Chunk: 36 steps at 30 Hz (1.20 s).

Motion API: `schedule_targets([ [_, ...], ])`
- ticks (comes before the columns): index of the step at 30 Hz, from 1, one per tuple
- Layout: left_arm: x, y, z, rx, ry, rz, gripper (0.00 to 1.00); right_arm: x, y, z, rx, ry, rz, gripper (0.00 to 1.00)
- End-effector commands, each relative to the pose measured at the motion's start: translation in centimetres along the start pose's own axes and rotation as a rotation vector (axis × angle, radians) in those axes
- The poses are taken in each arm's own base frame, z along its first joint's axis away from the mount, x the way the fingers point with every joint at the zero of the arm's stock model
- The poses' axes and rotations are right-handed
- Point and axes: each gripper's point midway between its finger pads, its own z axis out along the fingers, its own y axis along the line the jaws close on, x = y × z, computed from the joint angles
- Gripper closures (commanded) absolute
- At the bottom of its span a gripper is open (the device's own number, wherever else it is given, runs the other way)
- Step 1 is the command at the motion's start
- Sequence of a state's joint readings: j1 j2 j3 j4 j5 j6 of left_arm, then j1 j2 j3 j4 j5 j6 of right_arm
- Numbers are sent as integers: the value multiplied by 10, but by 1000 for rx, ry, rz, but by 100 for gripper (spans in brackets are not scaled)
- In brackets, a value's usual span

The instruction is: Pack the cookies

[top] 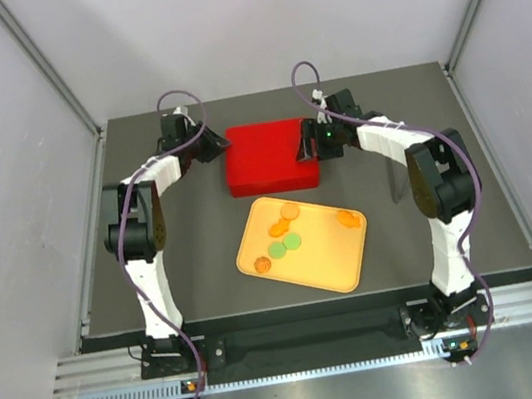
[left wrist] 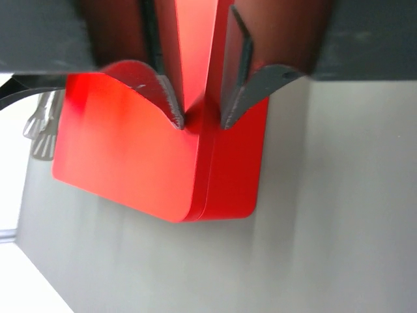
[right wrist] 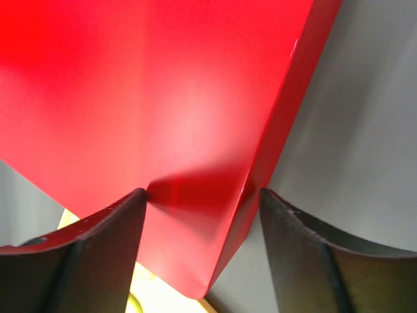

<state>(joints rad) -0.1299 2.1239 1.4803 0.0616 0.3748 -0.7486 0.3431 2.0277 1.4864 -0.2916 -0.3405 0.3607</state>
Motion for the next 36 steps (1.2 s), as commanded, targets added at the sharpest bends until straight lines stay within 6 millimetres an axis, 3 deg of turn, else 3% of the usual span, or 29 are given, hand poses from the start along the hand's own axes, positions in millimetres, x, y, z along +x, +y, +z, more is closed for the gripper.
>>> schedule_targets([
  [1,20,3,2,-50,85,41,64,-30,15,-18,-34,-73,-32,29],
  [7,-24,-33,-21,-40,-4,141,46,-86,16,-57,-28,-224,-45,9],
  [8,-35,-41,-27,-36,-26,161,42,-91,15,-63,-25,-241,-42,1],
  [11,-55,-68,-54,-17,-80,194,33,-105,9,-89,-11,-302,-31,0],
  [14,-60,-85,-75,2,-104,201,30,-116,14,-121,-11,-386,-31,0],
  [16,-58,-99,-97,30,-119,204,30,-113,18,-142,-5,-426,-16,0],
  [17,-48,-96,-101,29,-102,196,30,-112,19,-149,-3,-442,-8,0],
  [18,-48,-111,-119,54,-123,207,31,-106,25,-163,-14,-466,-7,0],
  [20,-33,-123,-131,81,-120,229,31,-103,30,-180,-19,-510,11,0],
  [22,-17,-127,-153,84,-126,256,30,-93,33,-202,-14,-553,12,0],
  [23,0,-117,-156,70,-98,253,30,-89,34,-208,-10,-563,11,0],
  [24,2,-127,-174,98,-119,274,30,-81,37,-221,-12,-580,6,0],
  [26,21,-116,-185,93,-98,284,29,-72,35,-233,3,-606,1,0],
  [27,25,-124,-202,122,-108,303,29,-65,32,-245,30,-640,4,0],
  [32,55,-106,-235,109,-84,380,26,-33,16,-266,109,-678,-4,0],
  [36,66,-100,-242,126,-81,402,25,-19,14,-268,111,-666,-8,0],
])
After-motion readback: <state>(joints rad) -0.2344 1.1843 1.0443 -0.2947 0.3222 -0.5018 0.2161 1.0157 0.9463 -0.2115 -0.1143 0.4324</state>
